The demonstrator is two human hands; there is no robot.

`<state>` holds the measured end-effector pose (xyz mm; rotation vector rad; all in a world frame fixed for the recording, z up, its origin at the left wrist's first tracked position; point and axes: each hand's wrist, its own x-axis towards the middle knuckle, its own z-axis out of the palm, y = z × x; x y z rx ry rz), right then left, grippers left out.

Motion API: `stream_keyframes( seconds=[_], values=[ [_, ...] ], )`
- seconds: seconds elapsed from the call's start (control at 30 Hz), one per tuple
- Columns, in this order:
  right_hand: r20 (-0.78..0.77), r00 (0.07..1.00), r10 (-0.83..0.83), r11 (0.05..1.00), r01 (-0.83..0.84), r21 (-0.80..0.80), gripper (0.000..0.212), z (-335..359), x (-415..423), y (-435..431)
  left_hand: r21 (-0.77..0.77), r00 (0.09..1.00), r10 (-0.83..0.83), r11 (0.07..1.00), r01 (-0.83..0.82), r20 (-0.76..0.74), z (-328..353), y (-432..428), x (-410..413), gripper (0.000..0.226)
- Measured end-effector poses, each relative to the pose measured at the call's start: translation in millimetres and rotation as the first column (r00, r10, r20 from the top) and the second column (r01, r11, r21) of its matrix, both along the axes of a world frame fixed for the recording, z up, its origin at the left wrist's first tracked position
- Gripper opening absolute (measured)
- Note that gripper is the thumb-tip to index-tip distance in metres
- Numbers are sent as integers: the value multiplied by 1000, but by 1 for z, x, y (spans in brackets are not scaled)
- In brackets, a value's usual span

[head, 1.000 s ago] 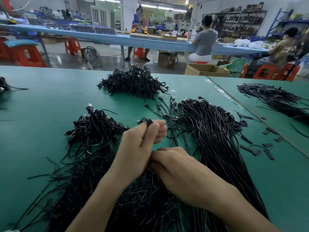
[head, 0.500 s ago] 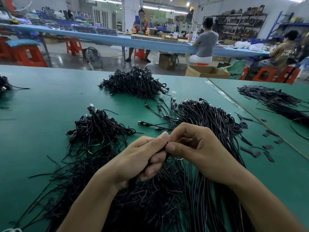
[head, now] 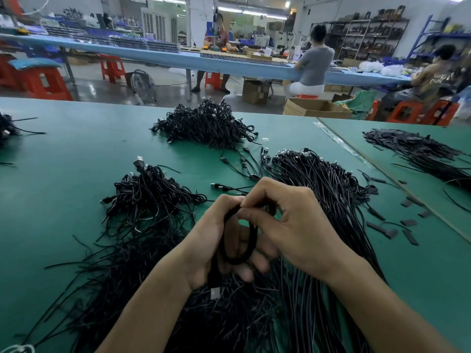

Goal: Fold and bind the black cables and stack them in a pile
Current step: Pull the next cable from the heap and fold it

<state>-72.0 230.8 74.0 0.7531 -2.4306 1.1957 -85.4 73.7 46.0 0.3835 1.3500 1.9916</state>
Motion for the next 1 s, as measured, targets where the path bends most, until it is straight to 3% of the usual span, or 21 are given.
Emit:
stream_keyframes(
  seconds=[0.1, 0.17, 0.23, 0.3, 0.37, 0.47, 0.6, 0.73, 0.9, 1.0],
  values=[
    [52, 996, -73, 996, 75, -46, 10, -7, -9, 4, -195, 960, 244, 943, -268, -140, -8, 0, -5, 60],
    [199, 970, -137, 986, 153, -68, 24, -16, -14, 12, -210, 911, 355, 894, -397, -210, -11, -4, -9, 57],
    [359, 916, -181, 983, 163, 80, 42, -30, -15, 20, -104, 868, 467, 868, -486, -168, -12, -9, -13, 52],
    [444, 868, -222, 936, 62, 347, 36, -49, -12, 21, -15, 828, 546, 834, -552, -127, -12, -10, -15, 50],
    [409, 876, -256, 828, -20, 561, 28, -64, -9, 18, 38, 793, 598, 801, -598, -120, -13, -7, -16, 50],
    [293, 922, -253, 748, -6, 664, 18, -73, -5, 10, 83, 760, 635, 772, -630, -137, -13, -5, -15, 51],
    [238, 940, -243, 772, 38, 635, 15, -76, -4, 5, 101, 774, 620, 785, -611, -129, -13, -3, -14, 58],
    [280, 930, -237, 837, 49, 546, 13, -68, -2, 12, 74, 785, 606, 795, -602, -127, -12, -2, -13, 65],
    [336, 907, -253, 935, 141, 325, 10, -40, -3, 23, 79, 824, 552, 834, -546, -130, -10, -3, -11, 72],
    [369, 915, -166, 986, 153, 64, 9, -21, -1, 20, 24, 822, 526, 845, -535, -218, -10, 1, -8, 69]
  ],
)
